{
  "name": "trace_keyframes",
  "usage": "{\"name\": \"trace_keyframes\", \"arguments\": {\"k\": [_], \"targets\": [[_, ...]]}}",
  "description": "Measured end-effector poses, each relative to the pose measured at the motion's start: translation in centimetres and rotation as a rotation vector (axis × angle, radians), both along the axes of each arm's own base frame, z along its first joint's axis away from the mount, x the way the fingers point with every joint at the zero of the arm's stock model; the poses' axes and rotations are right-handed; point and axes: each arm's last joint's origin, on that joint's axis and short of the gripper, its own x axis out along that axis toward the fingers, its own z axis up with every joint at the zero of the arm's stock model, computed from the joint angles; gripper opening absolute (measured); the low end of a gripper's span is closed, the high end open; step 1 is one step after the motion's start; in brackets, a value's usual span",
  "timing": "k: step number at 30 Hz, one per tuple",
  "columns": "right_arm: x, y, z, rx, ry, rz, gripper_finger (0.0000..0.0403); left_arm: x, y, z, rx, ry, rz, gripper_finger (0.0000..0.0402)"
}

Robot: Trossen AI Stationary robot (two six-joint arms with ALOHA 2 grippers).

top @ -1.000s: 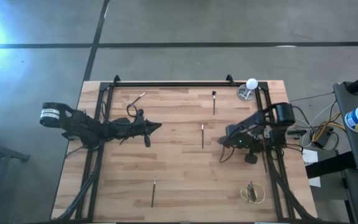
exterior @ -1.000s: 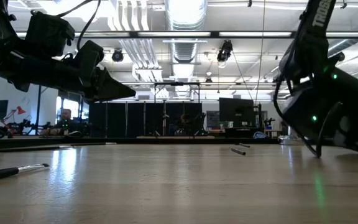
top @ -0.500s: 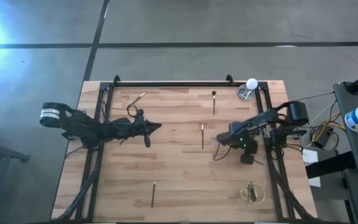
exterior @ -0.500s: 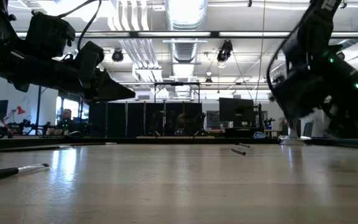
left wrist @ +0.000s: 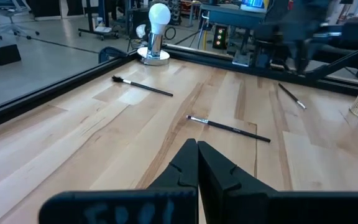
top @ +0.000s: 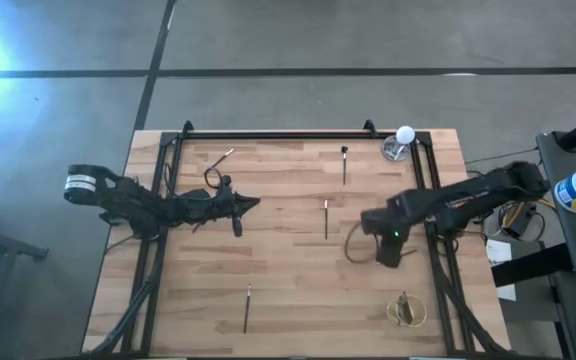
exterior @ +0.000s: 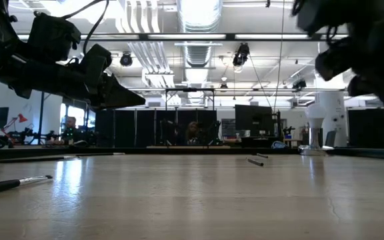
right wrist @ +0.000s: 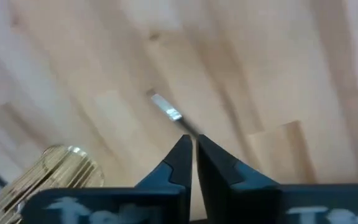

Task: Pick & Place Makeup Brushes
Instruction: Put the liner brush into the makeup brush holder

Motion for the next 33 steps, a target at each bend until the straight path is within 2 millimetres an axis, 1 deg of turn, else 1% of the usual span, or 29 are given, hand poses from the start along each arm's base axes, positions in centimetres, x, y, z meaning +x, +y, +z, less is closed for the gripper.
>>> {"name": "trace_keyframes", "arguments": {"k": [4,7,10,13,16,21,26,33], "targets": [[-1.0,3.1,-0.5,-0.010,-0.008,0.139,0.0058,0.0,0.0,0.0,0.000,0.000,0.000,0.0000],[-1.0,4.8,-1.5,-0.091,-0.031,0.228,0.0086,0.0,0.0,0.0,0.000,0.000,0.000,0.0000],[-0.2,5.6,-2.8,-0.167,-0.040,0.259,0.0107,0.0,0.0,0.0,-0.002,-0.001,0.000,0.0000],[0.6,5.9,-4.0,-0.188,-0.030,0.294,0.0119,0.1,0.0,0.1,-0.003,-0.005,0.000,0.0000],[1.3,6.1,-5.2,-0.192,-0.017,0.345,0.0122,0.2,0.0,0.2,-0.002,-0.009,0.000,0.0000],[1.7,6.1,-6.6,-0.203,0.033,0.392,0.0108,0.2,0.0,0.2,-0.005,-0.009,-0.001,0.0000],[2.0,6.2,-7.2,-0.208,0.055,0.411,0.0076,0.2,0.0,0.2,-0.005,-0.009,-0.002,0.0000],[2.2,6.0,-7.4,-0.201,0.043,0.450,0.0025,0.2,0.0,0.2,-0.007,-0.010,-0.002,0.0000]]}}
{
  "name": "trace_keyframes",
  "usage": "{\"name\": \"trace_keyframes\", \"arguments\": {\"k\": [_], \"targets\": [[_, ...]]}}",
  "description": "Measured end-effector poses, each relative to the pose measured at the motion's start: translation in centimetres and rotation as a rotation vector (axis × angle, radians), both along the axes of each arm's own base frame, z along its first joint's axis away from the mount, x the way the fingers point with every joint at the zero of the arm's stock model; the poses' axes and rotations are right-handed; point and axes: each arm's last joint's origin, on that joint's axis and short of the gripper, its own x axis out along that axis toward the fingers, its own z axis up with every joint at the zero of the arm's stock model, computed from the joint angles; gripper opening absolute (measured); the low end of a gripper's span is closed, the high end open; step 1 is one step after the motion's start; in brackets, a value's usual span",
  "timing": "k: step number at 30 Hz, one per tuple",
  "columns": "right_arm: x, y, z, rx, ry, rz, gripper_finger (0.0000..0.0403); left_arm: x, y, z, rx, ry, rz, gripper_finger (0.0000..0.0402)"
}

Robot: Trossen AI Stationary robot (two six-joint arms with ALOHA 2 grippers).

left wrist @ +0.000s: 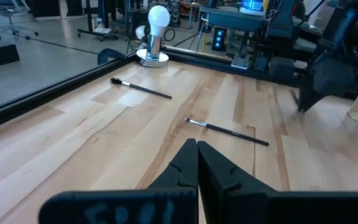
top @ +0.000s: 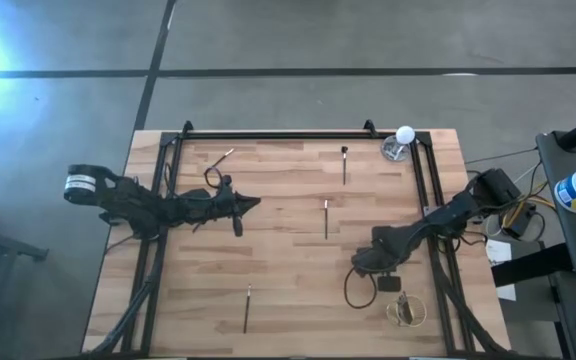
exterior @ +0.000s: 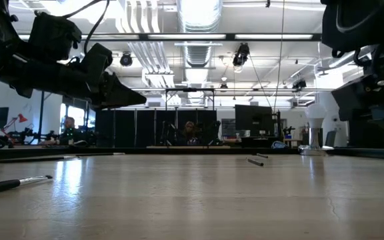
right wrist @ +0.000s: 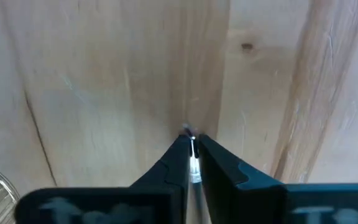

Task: Pick & Place Makeup Brushes
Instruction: Put the liner brush into the makeup brush holder

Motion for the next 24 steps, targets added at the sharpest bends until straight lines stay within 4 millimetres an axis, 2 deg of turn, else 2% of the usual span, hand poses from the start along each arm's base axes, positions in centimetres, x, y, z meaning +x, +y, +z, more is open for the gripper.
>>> {"name": "trace_keyframes", "arguments": {"k": [7,19,24], "targets": [[0.3,-0.9,0.9,0.014,-0.058,-0.045,0.0010,0.0,0.0,0.0,-0.001,0.003,0.001,0.0000],[1.2,-2.3,5.6,-0.033,-0.448,-0.204,0.0009,0.6,0.1,0.6,-0.080,-0.046,0.037,0.0002],[1.3,-2.8,7.8,-0.032,-0.624,-0.255,0.0009,1.1,0.2,1.2,-0.106,-0.072,0.037,0.0027]]}}
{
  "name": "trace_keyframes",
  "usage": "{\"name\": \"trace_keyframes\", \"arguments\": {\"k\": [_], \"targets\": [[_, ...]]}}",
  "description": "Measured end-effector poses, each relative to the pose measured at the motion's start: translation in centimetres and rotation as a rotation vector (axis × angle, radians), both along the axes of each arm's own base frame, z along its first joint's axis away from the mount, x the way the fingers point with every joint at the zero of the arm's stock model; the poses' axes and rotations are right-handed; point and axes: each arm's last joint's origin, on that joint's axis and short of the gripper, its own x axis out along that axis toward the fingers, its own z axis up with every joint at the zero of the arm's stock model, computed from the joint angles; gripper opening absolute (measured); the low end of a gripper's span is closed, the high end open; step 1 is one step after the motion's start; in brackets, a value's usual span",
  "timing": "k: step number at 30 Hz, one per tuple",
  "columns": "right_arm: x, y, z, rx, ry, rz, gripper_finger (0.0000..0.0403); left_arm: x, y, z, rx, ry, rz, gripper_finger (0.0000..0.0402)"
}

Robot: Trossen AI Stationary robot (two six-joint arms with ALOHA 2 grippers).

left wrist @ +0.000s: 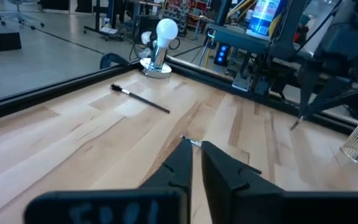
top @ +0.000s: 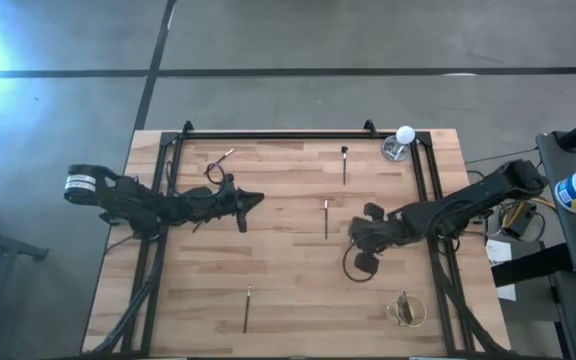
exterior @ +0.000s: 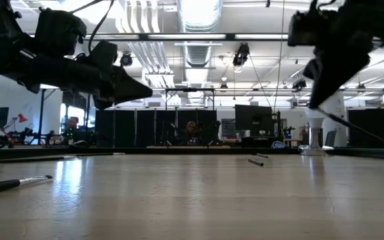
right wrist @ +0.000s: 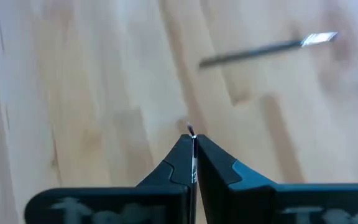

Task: Pick & Place Makeup Brushes
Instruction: Put the liner brush into the makeup brush holder

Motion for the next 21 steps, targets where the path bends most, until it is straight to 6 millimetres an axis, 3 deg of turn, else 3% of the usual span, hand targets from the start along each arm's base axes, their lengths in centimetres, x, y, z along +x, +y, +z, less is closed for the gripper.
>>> {"name": "trace_keyframes", "arguments": {"k": [6,12,21], "targets": [[-0.8,-0.1,3.3,0.043,-0.185,-0.077,0.0009,0.2,0.0,0.2,-0.004,-0.005,0.000,0.0061],[-1.5,0.6,7.6,0.078,-0.362,-0.127,0.0008,0.2,0.0,0.2,0.006,0.000,-0.001,0.0066],[-2.9,4.8,12.7,0.117,-0.396,-0.187,0.0008,0.3,0.0,0.2,0.006,0.003,0.000,0.0067]]}}
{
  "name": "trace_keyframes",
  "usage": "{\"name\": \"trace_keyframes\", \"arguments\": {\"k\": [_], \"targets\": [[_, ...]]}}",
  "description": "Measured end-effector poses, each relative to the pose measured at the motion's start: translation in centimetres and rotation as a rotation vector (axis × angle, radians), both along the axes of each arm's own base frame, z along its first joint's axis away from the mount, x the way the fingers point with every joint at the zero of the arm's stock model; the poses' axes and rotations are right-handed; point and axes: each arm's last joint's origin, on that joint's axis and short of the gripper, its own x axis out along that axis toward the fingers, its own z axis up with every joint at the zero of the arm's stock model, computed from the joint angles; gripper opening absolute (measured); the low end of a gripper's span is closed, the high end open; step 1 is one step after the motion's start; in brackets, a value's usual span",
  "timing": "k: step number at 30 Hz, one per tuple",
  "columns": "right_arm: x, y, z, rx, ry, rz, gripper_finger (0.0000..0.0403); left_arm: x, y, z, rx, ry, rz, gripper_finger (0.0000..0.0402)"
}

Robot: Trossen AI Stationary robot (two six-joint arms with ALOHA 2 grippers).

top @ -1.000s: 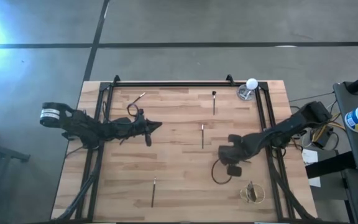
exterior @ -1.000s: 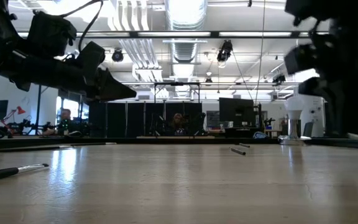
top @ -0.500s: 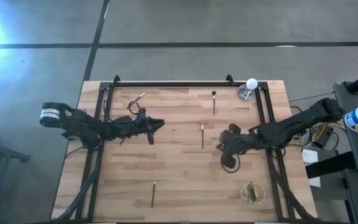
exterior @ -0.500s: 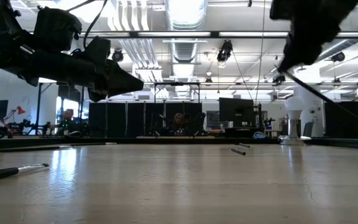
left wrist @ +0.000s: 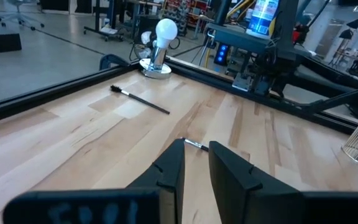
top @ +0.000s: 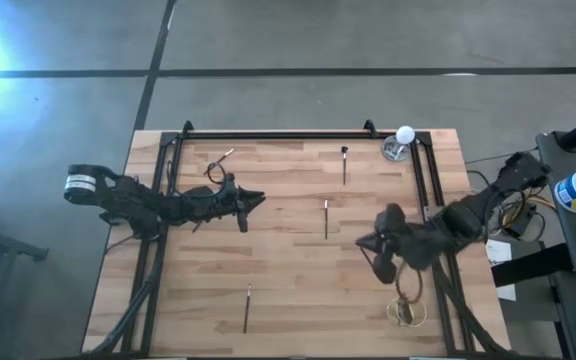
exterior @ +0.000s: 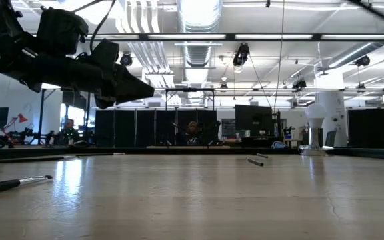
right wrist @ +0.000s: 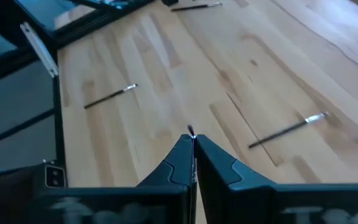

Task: Pick & Place Makeup Brushes
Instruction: Put the liner brush into the makeup brush holder

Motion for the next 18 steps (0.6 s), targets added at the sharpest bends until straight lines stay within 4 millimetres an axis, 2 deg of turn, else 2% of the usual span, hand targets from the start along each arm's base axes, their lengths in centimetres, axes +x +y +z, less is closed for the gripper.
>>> {"name": "trace_keyframes", "arguments": {"k": [5,9,13,18], "targets": [[-1.5,3.4,1.4,-0.008,0.037,-0.061,0.0008,0.0,0.0,0.0,0.000,0.005,0.000,0.0067],[-2.7,6.2,1.3,-0.032,0.082,-0.075,0.0008,0.0,0.0,0.0,0.000,0.005,0.000,0.0067],[-3.8,9.0,0.6,-0.047,0.106,-0.034,0.0008,0.0,0.0,0.0,0.000,0.005,-0.001,0.0067],[-5.4,11.8,-1.5,-0.056,0.132,-0.007,0.0008,0.0,-0.1,-0.1,-0.003,0.005,-0.016,0.0067]]}}
